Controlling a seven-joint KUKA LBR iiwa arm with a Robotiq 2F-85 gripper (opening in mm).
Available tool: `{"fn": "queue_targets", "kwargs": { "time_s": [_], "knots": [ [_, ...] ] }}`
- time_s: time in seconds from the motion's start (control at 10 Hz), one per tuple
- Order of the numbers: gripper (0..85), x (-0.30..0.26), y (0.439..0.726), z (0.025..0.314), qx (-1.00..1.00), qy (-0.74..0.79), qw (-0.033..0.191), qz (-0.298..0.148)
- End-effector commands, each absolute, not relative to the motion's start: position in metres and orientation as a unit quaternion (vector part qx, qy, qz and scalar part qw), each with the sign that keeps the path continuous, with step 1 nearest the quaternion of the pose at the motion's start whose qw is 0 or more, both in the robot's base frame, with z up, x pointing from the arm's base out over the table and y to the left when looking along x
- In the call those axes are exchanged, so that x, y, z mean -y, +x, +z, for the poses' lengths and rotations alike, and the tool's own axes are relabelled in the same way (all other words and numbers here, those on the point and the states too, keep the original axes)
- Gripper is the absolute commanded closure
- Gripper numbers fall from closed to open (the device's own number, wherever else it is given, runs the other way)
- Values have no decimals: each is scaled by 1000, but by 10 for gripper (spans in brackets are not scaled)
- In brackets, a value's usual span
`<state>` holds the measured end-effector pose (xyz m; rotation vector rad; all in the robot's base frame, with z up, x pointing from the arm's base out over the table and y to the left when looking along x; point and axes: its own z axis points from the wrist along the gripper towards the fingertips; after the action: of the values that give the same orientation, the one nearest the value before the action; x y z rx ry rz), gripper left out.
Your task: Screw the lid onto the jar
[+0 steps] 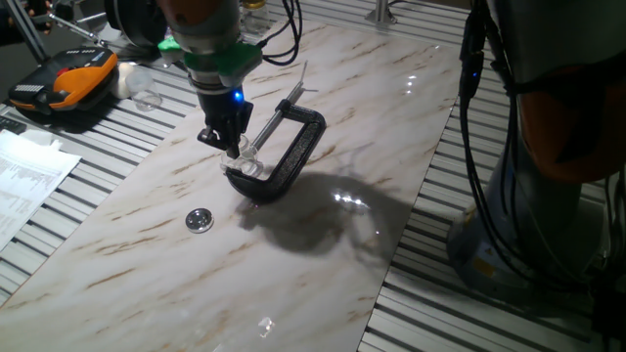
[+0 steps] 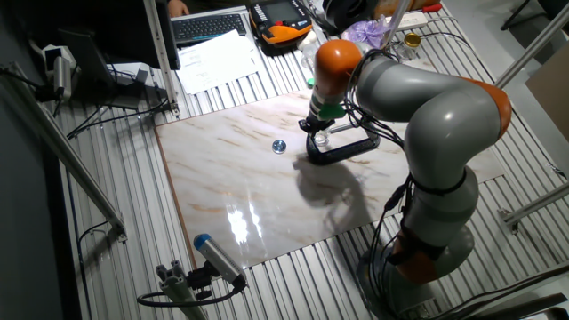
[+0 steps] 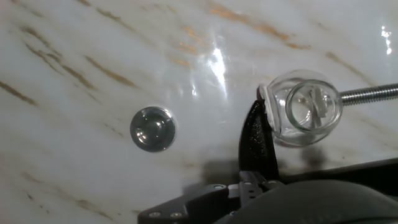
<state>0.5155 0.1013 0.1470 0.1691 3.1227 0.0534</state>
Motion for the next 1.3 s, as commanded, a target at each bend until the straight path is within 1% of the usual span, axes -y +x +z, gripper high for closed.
{"fn": "queue_targets", "kwargs": {
  "time_s": [0.0, 0.1, 0.2, 0.3, 0.4, 0.5, 0.6, 0.7, 0.8, 1.0, 1.2],
  "knots": [
    [850, -102, 516, 147, -999, 45, -7, 3],
    [850, -102, 516, 147, -999, 33, -25, 13],
    [850, -102, 516, 147, -1000, 19, -24, 3],
    [850, -102, 516, 147, -1000, 11, -13, 17],
    [850, -102, 516, 147, -1000, 12, -12, 24],
    [850, -102, 516, 147, -1000, 17, -10, 21],
    [850, -102, 516, 147, -1000, 23, -4, 15],
    [850, -102, 516, 147, -1000, 24, -2, 9],
    [850, -102, 516, 147, -1000, 27, -6, 9],
    [850, -102, 516, 147, -999, 34, -11, 31],
    [850, -104, 517, 147, -998, 47, 2, 40]
  ]
}}
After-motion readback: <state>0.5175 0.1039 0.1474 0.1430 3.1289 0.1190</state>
